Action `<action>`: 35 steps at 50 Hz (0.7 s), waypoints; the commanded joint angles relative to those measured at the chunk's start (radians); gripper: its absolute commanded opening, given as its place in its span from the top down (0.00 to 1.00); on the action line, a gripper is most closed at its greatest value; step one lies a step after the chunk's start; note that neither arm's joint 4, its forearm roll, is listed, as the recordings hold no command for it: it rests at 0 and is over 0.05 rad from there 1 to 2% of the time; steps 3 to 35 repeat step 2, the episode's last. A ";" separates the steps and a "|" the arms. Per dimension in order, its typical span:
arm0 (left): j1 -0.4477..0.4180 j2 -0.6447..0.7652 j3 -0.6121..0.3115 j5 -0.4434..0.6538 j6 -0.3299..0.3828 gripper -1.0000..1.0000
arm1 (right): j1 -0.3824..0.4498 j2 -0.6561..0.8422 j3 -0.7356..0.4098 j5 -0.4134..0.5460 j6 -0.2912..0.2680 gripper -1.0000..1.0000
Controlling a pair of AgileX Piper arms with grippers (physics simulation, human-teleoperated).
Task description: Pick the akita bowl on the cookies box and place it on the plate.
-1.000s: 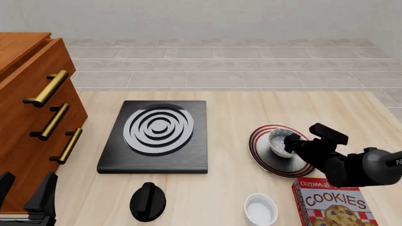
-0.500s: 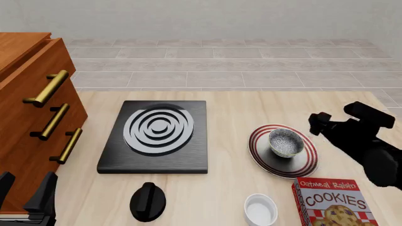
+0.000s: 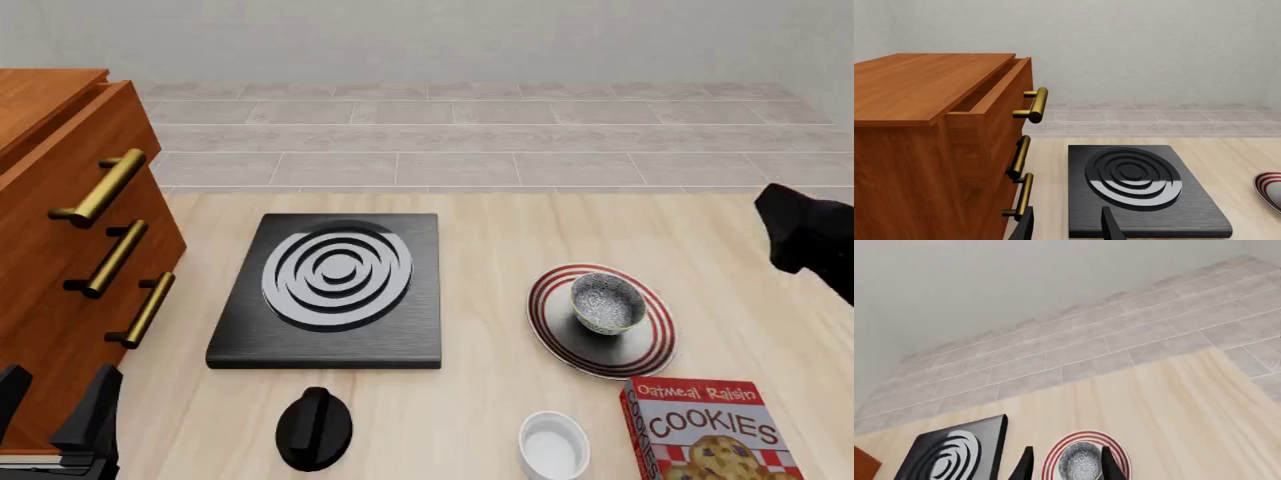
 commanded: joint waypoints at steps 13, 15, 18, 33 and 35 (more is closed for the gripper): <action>0.000 0.000 0.000 0.000 0.000 0.00 | 0.028 -0.259 -0.042 0.138 -0.105 0.00; 0.000 0.000 0.000 0.000 0.000 0.00 | 0.028 -0.259 -0.042 0.138 -0.105 0.00; 0.000 0.000 0.000 0.000 0.000 0.00 | 0.028 -0.259 -0.042 0.138 -0.105 0.00; 0.000 0.000 0.000 0.000 0.000 0.00 | 0.028 -0.259 -0.042 0.138 -0.105 0.00; 0.000 0.000 0.000 0.000 0.000 0.00 | 0.028 -0.259 -0.042 0.138 -0.105 0.00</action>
